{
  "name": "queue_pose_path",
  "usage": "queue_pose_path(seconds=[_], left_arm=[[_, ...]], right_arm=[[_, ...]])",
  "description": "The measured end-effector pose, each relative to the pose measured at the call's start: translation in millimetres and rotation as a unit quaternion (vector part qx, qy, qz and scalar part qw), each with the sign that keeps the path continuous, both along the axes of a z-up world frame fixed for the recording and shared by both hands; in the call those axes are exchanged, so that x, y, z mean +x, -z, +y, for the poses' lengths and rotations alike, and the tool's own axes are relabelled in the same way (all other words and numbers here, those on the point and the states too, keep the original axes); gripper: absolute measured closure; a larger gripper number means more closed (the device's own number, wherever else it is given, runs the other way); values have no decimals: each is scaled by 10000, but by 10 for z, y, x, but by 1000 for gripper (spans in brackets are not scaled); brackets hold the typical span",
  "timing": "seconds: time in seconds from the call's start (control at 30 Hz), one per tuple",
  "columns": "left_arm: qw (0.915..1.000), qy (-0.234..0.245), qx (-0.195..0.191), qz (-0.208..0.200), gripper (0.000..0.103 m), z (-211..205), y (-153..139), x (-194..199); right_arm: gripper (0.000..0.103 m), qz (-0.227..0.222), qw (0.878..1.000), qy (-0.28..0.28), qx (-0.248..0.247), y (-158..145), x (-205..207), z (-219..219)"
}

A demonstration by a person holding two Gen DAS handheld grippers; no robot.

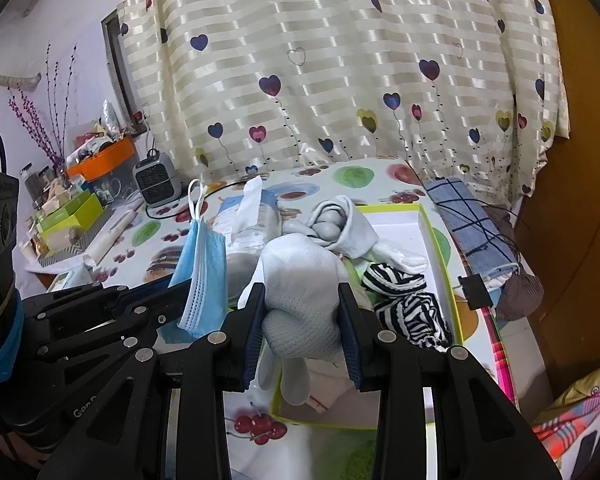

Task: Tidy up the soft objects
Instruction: 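Carry the mask with the left gripper while the right carries the glove to the tray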

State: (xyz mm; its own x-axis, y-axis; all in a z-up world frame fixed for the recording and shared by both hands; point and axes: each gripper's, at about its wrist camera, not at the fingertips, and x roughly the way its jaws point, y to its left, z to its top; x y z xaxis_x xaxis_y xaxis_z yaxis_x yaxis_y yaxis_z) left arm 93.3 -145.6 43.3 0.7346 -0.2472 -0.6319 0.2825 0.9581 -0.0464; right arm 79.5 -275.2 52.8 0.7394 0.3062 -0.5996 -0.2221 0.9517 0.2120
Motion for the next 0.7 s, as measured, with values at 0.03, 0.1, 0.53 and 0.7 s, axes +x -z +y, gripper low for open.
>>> queue_pose_path(seconds=[0.03,0.1,0.53,0.7], left_arm=[[10000,2,1,6,93,-8,4,7],[10000,4,2,6,93,-13,5,9],[10000,13,2,9,93,-36,15,21],[10000,15,12,17,93,-47,21,28]], right_arm=[[67,1,10000,5,4,1,3,-8],[67,5,10000,6,3,4,10,-20],[67,13,10000,12,1,9,22,-37],[67,28,10000,28,4,18,40,-65]])
